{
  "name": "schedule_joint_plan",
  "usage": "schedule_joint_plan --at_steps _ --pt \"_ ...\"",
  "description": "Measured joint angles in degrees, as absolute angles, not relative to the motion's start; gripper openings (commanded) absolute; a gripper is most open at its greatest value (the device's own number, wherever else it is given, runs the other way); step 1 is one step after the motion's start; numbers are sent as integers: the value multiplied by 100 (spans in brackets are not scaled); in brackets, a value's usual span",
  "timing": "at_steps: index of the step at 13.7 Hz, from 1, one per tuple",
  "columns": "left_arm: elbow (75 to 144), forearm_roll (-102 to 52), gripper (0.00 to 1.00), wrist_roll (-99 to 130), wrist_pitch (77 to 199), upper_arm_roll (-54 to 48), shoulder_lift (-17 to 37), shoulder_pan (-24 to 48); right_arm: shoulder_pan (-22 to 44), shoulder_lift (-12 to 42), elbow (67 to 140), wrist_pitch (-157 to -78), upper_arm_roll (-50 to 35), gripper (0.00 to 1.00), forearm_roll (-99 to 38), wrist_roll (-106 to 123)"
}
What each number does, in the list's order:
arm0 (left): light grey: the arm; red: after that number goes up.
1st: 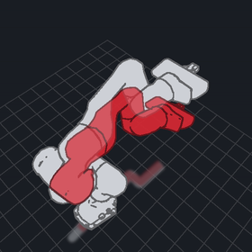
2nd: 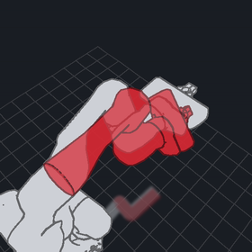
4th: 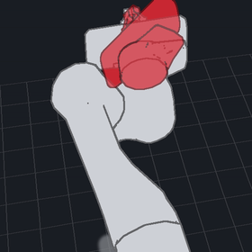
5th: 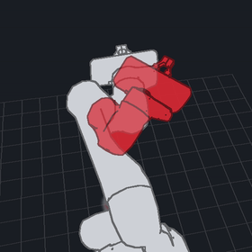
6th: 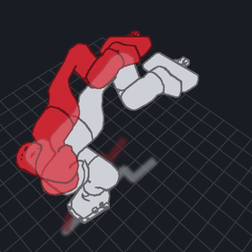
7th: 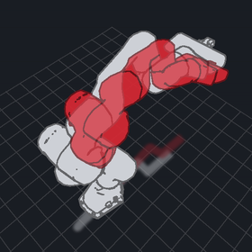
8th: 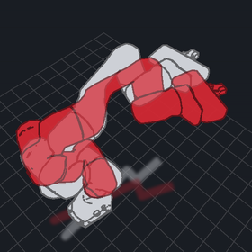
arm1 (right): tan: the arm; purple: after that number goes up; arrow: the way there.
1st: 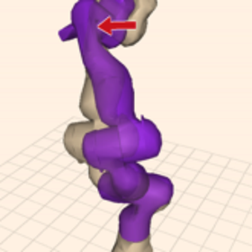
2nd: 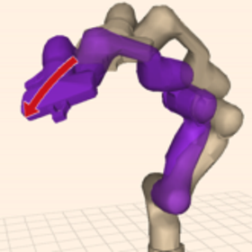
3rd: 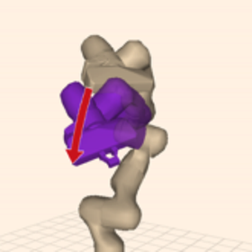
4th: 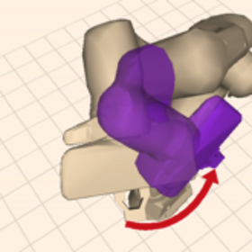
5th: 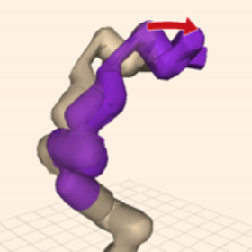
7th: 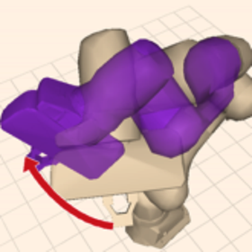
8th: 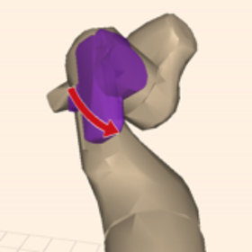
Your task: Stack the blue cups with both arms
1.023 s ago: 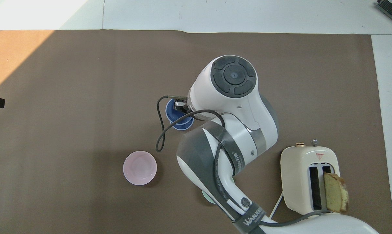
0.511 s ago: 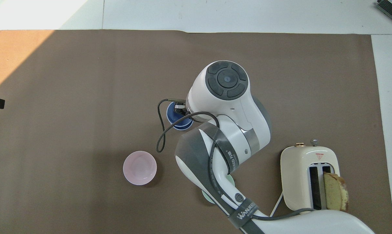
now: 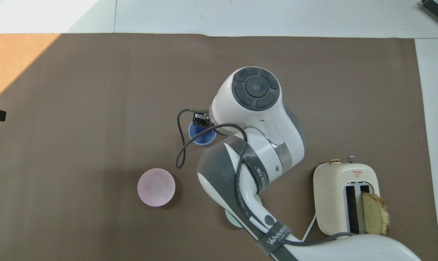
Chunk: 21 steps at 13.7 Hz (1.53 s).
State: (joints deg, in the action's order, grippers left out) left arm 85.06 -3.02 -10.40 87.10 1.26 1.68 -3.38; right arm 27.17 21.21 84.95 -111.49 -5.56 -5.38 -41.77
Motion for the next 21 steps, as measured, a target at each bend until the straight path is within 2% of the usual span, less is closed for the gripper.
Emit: schedule_joint_plan --at_steps 5,9,12,17,21 --pt "8506 -302 100 -1040 8710 126 167 -338 2054 1535 8254 -10383 -498 100 -489 -3676" --pt "8506 -302 100 -1040 8710 126 167 -338 1130 1086 7784 -9259 -441 100 -180 -1782" --pt "8507 -302 100 -1040 8710 126 167 -338 862 856 7479 -8569 -437 100 193 -1047" --pt "8507 -302 100 -1040 8710 125 167 -338 218 536 7485 -8111 -425 100 123 -459" --pt "8498 -303 100 -1040 8592 71 92 -338 41 215 8193 -8412 -433 100 21 -423"
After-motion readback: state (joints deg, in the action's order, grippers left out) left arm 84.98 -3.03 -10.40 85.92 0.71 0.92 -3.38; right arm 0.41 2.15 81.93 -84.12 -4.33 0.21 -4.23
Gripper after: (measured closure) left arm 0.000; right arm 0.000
